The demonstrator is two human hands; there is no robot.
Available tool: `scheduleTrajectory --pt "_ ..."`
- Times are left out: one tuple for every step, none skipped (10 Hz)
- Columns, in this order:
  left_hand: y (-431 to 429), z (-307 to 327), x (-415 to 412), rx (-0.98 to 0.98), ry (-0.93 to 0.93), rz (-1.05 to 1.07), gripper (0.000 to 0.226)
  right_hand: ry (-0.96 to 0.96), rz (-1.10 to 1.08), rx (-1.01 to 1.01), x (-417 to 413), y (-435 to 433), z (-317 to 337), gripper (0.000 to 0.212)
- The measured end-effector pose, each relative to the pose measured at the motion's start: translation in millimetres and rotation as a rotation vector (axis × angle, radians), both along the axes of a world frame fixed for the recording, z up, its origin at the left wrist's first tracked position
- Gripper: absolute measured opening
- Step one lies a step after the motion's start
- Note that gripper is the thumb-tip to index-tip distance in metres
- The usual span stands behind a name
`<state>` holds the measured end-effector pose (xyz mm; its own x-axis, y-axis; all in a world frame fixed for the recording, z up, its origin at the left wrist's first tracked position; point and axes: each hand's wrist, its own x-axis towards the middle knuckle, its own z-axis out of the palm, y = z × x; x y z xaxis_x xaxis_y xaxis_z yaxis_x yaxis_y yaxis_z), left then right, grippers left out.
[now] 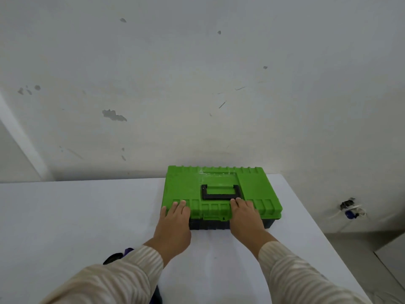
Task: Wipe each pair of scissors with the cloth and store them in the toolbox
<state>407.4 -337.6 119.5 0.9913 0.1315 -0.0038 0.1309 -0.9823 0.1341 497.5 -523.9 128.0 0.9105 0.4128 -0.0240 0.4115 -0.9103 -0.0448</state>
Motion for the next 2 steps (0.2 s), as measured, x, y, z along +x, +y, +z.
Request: scheduleTrajectory --pt "1.2 16.8 6.9 -0.118 0.023 0.028 0.044 0.063 -0.033 -0.066 -1.0 10.8 17.4 0.049" --pt "-0.2 47.9 18.6 -0.144 -0.032 0.023 0.036 0.033 -0.015 -0.061 5.5 25.7 39.4 0.038"
